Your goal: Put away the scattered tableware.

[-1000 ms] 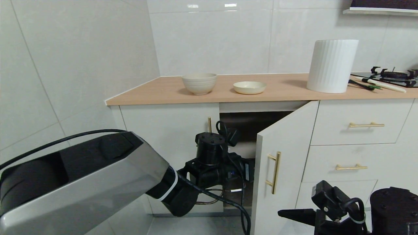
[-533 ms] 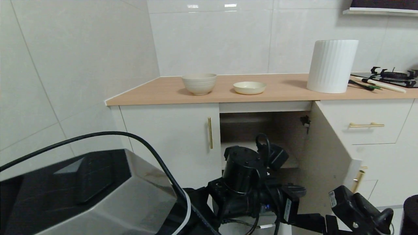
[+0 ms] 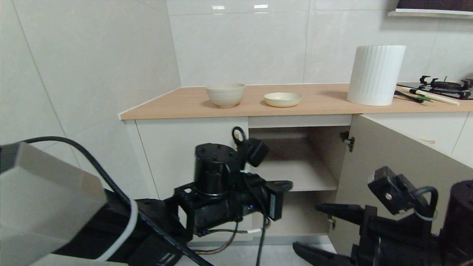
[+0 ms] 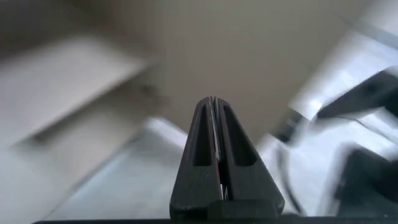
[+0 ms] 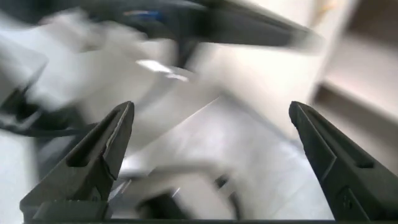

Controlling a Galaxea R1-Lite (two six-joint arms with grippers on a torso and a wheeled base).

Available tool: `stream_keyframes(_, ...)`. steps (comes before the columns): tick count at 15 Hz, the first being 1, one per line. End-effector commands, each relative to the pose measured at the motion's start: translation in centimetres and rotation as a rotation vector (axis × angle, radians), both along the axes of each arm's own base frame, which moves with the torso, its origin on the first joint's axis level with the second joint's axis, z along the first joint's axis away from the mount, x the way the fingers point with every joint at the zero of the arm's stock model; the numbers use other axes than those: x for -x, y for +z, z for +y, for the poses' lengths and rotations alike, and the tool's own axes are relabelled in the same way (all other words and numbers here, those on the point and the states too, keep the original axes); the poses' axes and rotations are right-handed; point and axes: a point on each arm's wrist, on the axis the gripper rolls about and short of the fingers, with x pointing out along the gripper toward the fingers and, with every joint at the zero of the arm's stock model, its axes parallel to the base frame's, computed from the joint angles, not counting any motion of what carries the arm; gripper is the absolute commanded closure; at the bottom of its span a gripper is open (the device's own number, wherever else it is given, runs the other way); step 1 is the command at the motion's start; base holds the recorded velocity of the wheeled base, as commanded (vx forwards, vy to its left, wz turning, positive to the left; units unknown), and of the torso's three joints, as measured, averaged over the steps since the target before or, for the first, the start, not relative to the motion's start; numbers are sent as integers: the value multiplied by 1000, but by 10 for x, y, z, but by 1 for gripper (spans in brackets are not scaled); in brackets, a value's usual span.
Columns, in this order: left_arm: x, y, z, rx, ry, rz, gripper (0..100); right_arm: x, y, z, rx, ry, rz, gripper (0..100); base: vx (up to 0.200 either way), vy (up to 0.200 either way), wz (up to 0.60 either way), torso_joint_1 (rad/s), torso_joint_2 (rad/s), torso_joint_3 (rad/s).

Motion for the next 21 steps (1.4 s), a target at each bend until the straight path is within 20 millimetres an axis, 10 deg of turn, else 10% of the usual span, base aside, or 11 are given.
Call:
stream_keyframes(1, 3, 39, 75, 42, 215, -78, 100, -52, 9, 14, 27, -194, -12, 0, 0, 0, 0, 0, 0, 0)
stream_keyframes(6, 28, 71, 164, 61, 466, -137, 100, -113, 58, 24, 56, -441, -36, 0, 0, 0, 0, 0, 0, 0)
stream_keyframes(12, 27, 71, 182, 32, 527, -94, 100, -111, 74, 18, 70, -446, -3, 0, 0, 0, 0, 0, 0, 0)
stream_keyframes(13, 27, 70, 182, 29, 526, -87, 0, -106, 80, 14, 56, -446, -15, 0, 0, 0, 0, 0, 0, 0)
stream_keyframes(21, 31, 87, 188, 70, 554, -152, 0, -82, 96, -4, 60, -445, -8, 0, 0, 0, 0, 0, 0, 0)
